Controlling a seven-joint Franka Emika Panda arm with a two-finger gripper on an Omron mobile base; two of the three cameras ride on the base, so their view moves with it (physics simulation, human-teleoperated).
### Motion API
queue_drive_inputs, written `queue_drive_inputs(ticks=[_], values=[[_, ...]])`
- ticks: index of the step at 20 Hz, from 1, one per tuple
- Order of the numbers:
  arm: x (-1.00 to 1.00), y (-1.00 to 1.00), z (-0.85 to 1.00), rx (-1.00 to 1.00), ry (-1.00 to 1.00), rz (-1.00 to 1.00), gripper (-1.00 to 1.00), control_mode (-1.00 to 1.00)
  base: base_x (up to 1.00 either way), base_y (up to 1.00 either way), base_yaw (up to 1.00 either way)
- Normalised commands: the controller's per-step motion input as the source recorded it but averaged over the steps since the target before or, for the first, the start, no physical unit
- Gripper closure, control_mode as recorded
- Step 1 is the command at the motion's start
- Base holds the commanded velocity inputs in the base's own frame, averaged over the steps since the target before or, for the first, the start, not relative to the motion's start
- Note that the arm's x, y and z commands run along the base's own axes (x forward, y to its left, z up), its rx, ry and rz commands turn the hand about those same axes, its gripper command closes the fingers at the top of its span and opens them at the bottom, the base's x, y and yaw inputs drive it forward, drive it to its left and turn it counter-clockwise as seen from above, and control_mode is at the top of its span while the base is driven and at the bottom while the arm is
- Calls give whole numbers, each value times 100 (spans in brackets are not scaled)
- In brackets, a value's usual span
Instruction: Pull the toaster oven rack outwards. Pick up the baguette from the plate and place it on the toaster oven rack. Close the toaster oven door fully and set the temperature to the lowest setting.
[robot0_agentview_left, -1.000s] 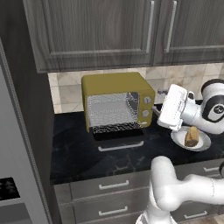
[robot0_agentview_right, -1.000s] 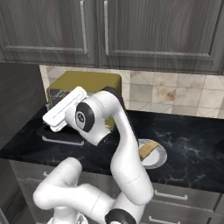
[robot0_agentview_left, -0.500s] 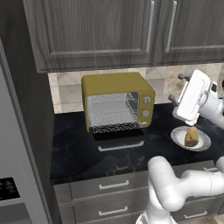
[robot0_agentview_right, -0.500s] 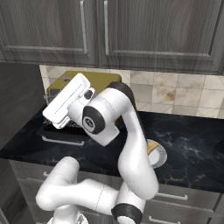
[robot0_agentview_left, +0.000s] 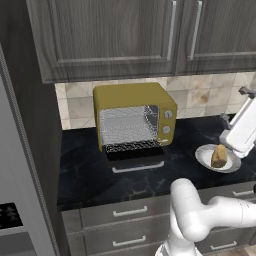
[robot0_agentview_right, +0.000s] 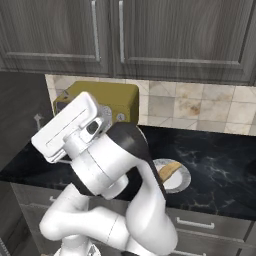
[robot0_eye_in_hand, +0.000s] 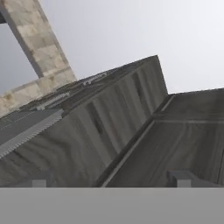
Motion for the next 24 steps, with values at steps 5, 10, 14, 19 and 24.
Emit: queue_drive_inputs(ticks=[5, 10, 14, 19, 24], values=[[0, 0, -24, 1, -25, -10, -100, -100, 0, 0, 0], [0, 0, -20, 1, -26, -10, -100, -100, 0, 0, 0], [-2, 0, -14, 0, -39, -15, -100, -100, 0, 0, 0], [-3, 4, -12, 0, -47, -25, -100, -100, 0, 0, 0], [-12, 14, -6, -1, -50, -41, -100, -100, 0, 0, 0]])
